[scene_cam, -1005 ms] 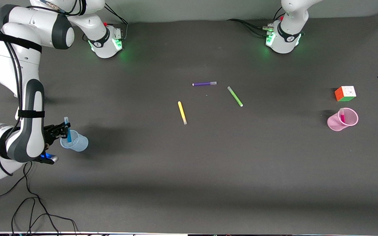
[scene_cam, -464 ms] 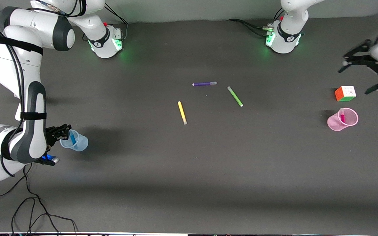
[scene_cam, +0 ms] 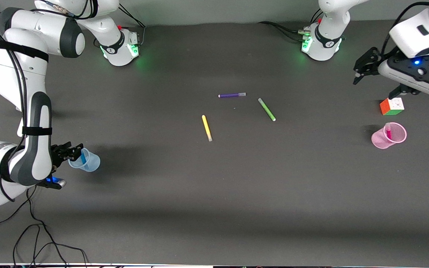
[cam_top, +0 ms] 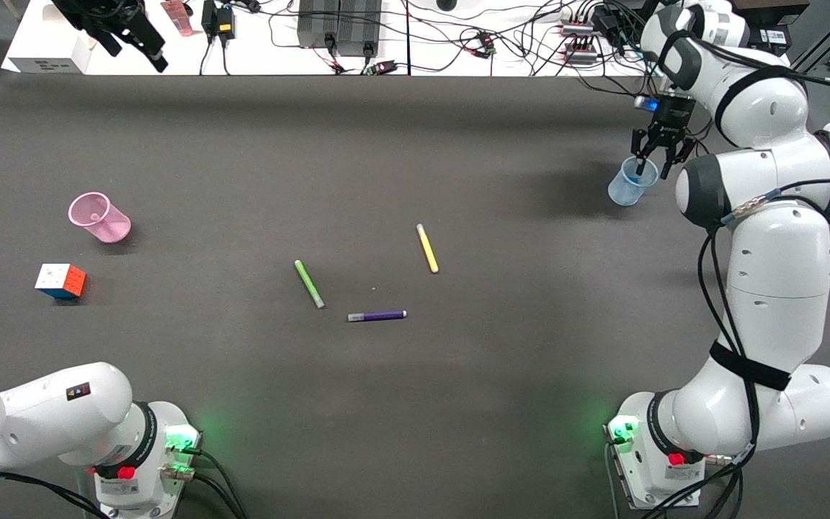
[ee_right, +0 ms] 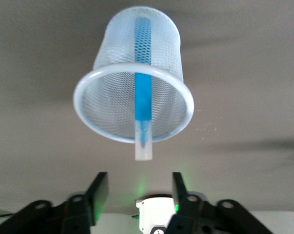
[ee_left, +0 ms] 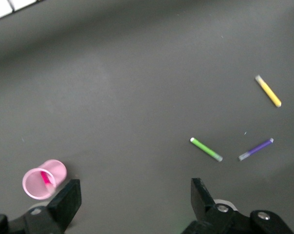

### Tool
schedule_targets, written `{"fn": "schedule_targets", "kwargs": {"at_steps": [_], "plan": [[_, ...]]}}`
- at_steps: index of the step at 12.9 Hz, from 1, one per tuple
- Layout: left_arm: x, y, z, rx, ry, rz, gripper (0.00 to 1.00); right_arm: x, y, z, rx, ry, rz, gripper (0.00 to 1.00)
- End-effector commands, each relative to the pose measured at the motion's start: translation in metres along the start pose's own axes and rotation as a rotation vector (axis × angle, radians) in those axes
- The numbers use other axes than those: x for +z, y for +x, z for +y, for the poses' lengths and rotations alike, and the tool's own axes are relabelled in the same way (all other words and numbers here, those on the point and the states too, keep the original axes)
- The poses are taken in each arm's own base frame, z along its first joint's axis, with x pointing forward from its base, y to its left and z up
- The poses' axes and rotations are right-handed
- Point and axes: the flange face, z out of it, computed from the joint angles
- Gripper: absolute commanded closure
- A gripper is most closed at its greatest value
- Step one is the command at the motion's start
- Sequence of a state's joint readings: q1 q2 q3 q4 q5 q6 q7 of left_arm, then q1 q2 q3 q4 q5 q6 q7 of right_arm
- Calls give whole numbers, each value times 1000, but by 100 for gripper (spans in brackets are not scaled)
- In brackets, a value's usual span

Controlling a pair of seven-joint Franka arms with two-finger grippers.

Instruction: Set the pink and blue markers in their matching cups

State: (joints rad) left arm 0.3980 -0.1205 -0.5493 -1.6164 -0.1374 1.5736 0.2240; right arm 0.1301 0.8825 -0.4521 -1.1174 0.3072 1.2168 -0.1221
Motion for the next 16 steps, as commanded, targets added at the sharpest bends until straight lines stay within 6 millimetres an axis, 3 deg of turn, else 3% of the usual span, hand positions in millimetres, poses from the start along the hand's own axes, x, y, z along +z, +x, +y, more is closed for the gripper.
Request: {"fn": "schedule_targets", "kwargs": {"at_steps": [1, 5, 7, 9, 12, 16], "plan": [[8, 2, 3, -151, 36, -34, 0, -60, -51, -21, -33, 0, 104, 0], [38, 16, 1, -174, 50, -89, 0, -132, -131, -43, 9, -39, 284, 0], [59, 27, 0, -149, 56, -114, 0, -153, -162, -46, -4, -22, 351, 0], [80, 36, 7, -106, 96, -156, 0, -160, -183, -47, -6, -9, 414, 0], [79, 34, 5, -106, 99, -171, 0, -163, -220, -59, -9, -24, 524, 0], [82, 32, 1, -117, 99, -183, 0, -154, -237, -51, -22, 12, 605, 0]]}}
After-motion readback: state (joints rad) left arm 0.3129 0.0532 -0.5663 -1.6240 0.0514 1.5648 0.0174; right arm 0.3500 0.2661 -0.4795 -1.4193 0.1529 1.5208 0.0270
